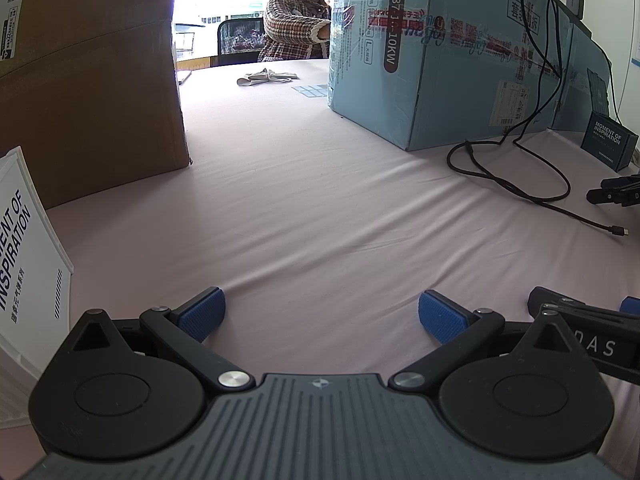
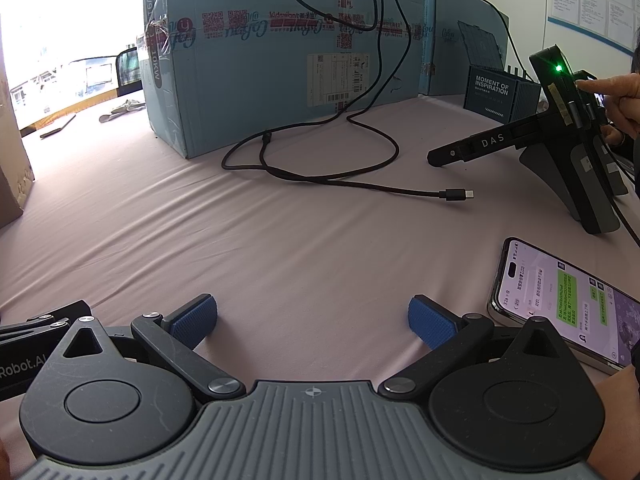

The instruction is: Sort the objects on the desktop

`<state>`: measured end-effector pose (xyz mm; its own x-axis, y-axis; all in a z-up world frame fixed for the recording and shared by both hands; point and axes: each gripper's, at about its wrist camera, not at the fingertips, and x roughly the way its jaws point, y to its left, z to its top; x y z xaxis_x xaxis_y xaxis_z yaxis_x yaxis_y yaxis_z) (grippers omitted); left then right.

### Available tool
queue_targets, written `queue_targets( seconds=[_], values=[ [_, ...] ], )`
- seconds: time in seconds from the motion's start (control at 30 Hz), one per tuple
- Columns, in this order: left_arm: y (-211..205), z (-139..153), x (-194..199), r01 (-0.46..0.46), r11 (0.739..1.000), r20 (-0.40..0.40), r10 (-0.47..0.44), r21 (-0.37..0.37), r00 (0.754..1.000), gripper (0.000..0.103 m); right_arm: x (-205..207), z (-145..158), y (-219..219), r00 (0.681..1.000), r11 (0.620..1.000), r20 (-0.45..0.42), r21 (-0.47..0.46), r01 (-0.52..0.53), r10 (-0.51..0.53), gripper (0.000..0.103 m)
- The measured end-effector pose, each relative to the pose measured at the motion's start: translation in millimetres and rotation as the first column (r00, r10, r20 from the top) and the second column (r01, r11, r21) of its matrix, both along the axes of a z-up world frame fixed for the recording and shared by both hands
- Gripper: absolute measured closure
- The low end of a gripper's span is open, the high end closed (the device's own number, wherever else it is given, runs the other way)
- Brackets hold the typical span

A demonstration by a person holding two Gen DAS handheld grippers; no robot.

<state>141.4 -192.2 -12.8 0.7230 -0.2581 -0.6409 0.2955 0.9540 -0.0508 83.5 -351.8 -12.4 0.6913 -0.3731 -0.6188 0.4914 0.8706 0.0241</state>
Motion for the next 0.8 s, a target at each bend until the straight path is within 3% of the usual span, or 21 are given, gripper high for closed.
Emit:
queue_targets(
  seconds=[0.8],
  values=[
    [0.9,0.2,0.3,0.001,1.0,0.0,-0.001,0.0,1.0,0.0,-0.9,-0.4,-1.5,1.0,1.0,0.002,-0.001,-0.001,0.001,0.0]
  ],
)
